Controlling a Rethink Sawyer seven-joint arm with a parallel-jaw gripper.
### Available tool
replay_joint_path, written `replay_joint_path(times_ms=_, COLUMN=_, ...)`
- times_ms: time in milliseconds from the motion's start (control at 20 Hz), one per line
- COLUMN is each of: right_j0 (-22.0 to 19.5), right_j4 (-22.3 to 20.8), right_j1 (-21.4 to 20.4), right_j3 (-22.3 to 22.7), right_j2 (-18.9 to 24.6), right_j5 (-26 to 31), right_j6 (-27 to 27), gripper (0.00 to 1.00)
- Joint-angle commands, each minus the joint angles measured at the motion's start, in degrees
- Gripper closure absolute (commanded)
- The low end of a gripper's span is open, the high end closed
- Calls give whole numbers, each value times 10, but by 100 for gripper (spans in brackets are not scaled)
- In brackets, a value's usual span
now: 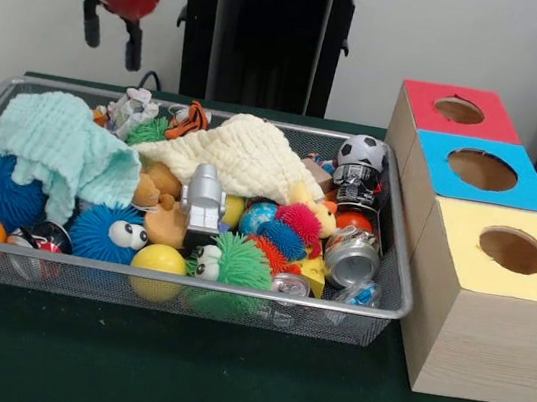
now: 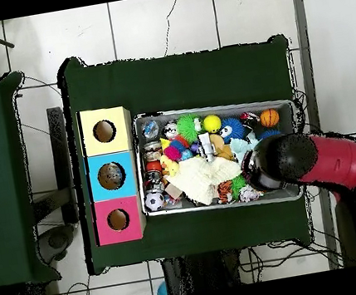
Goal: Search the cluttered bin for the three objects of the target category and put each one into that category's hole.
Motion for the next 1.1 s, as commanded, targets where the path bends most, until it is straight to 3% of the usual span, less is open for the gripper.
replay_joint_path(times_ms=50, right_j0=27, right_j4=10, right_j1=-7, right_j3=61, right_j2=67, right_j5=-39, right_j6=-36, gripper=0)
replay_joint_path(times_ms=550, right_j0=85, right_j4=55, right_j1=60, right_j3=21, right_j2=67, right_j5=-98, right_j6=57, gripper=0)
replay_joint_path(times_ms=1100, right_j0=151, right_j4=102, right_j1=104, right_j3=-110, right_j2=31, right_j5=-23, right_j6=98, gripper=0)
